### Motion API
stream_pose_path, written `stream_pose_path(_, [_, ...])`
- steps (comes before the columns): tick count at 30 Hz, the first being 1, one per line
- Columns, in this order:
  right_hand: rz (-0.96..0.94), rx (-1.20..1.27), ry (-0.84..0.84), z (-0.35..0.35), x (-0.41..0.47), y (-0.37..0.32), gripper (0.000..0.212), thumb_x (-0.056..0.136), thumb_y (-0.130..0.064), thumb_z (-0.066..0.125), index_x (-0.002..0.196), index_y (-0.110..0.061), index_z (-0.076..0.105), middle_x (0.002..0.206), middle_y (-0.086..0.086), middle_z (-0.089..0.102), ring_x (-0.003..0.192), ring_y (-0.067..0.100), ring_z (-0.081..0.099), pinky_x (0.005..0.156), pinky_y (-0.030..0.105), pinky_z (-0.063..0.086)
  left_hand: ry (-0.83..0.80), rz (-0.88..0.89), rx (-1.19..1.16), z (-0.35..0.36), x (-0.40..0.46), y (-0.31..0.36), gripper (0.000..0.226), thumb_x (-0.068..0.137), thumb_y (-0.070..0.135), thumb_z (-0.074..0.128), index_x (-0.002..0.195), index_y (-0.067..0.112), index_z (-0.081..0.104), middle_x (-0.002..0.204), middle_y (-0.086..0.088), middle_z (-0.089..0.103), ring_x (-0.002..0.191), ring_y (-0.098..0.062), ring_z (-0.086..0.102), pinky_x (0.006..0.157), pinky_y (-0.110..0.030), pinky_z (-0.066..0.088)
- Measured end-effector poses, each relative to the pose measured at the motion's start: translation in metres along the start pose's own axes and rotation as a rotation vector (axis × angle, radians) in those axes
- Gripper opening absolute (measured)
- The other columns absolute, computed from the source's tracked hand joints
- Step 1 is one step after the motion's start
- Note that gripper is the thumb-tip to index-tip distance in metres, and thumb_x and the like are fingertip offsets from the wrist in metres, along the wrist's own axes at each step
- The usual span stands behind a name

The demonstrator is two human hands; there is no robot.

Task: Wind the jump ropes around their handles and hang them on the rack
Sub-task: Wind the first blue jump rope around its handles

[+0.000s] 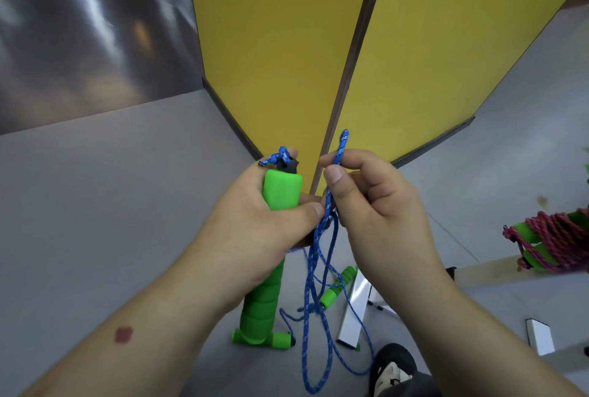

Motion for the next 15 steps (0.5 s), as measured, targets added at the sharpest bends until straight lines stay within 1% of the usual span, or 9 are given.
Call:
stream_pose_path(1, [0.004,0.002,0.014,-0.001,0.000,-0.001,0.015,0.100,-0.017,0.059,0.100,-0.027,0.071,0.059,-0.013,0.054,0.053,0.006,0.044,0.051,0.019,0.039,-0.014,-0.011,0.002,0.001,-0.001,-0.001,0.070,0.076,0.021,0.083,0.135,0.045,0.054,0.092,0.002,0.080,0.091,-0.023,0.079,0.092,-0.052,0.061])
stream_pose_path(3, [0.016,0.040,0.023,-0.001,0.000,-0.002,0.017,0.100,-0.015,0.060,0.096,-0.027,0.072,0.061,-0.007,0.055,0.052,0.008,0.046,0.048,0.020,0.041,-0.023,-0.012,0.012,0.003,-0.001,-0.001,0.073,0.081,0.010,0.085,0.139,0.041,0.054,0.086,0.000,0.078,0.086,-0.027,0.079,0.090,-0.055,0.061])
stream_pose_path(5, [0.005,0.069,0.014,0.000,0.001,-0.005,0.021,0.099,-0.012,0.061,0.091,-0.027,0.072,0.075,0.005,0.064,0.057,0.010,0.052,0.050,0.021,0.046,-0.003,0.010,0.010,0.004,-0.002,0.002,0.070,0.085,0.001,0.080,0.139,0.037,0.055,0.080,-0.004,0.076,0.081,-0.031,0.078,0.084,-0.053,0.063])
stream_pose_path(7, [0.013,0.058,0.004,0.000,0.003,-0.002,0.019,0.098,-0.012,0.061,0.092,-0.026,0.072,0.088,0.001,0.071,0.067,0.007,0.059,0.061,0.019,0.050,0.036,0.030,-0.058,0.001,-0.002,0.005,0.065,0.088,-0.004,0.074,0.138,0.033,0.054,0.077,-0.008,0.074,0.074,-0.027,0.077,0.074,-0.044,0.065])
stream_pose_path(9, [0.088,0.081,-0.059,0.004,0.004,0.007,0.017,0.099,-0.011,0.060,0.096,-0.022,0.073,0.089,-0.006,0.074,0.081,0.005,0.067,0.074,0.018,0.052,0.072,0.047,-0.146,-0.005,0.000,0.007,0.063,0.090,-0.005,0.072,0.138,0.032,0.053,0.075,-0.008,0.074,0.071,-0.022,0.075,0.067,-0.036,0.063])
stream_pose_path(10, [0.132,0.100,-0.120,0.009,0.003,0.012,0.017,0.100,-0.011,0.059,0.097,-0.018,0.073,0.089,-0.005,0.075,0.085,0.008,0.069,0.078,0.020,0.053,0.091,0.061,-0.170,-0.009,0.001,0.008,0.063,0.090,-0.004,0.072,0.138,0.032,0.053,0.076,-0.008,0.074,0.072,-0.021,0.075,0.068,-0.035,0.062])
stream_pose_path(12, [0.201,0.128,-0.234,0.019,-0.001,0.019,0.019,0.102,-0.009,0.055,0.102,-0.013,0.074,0.087,0.001,0.076,0.082,0.013,0.070,0.078,0.024,0.054,0.142,0.088,-0.179,-0.019,0.003,0.010,0.061,0.090,-0.001,0.073,0.138,0.033,0.053,0.079,-0.006,0.076,0.072,-0.020,0.075,0.069,-0.035,0.062])
stream_pose_path(13, [0.224,0.123,-0.265,0.023,-0.003,0.021,0.020,0.102,-0.009,0.055,0.105,-0.014,0.074,0.086,0.004,0.075,0.078,0.014,0.068,0.076,0.025,0.054,0.167,0.096,-0.181,-0.022,0.005,0.011,0.060,0.091,0.000,0.073,0.138,0.032,0.054,0.081,-0.007,0.077,0.073,-0.021,0.075,0.069,-0.034,0.061])
stream_pose_path(15, [0.235,0.060,-0.260,0.024,-0.004,0.024,0.018,0.100,-0.013,0.060,0.104,-0.020,0.076,0.081,0.005,0.072,0.069,0.013,0.062,0.070,0.029,0.052,0.213,0.097,-0.227,-0.028,0.006,0.012,0.058,0.090,0.001,0.074,0.135,0.031,0.056,0.089,-0.011,0.078,0.074,-0.020,0.074,0.067,-0.031,0.061])
Point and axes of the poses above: each hand's wrist, its own x-axis towards the middle knuckle, its own z-axis out of the palm, y = z × x, the point moved 8 cm from there along x, towards the middle knuckle
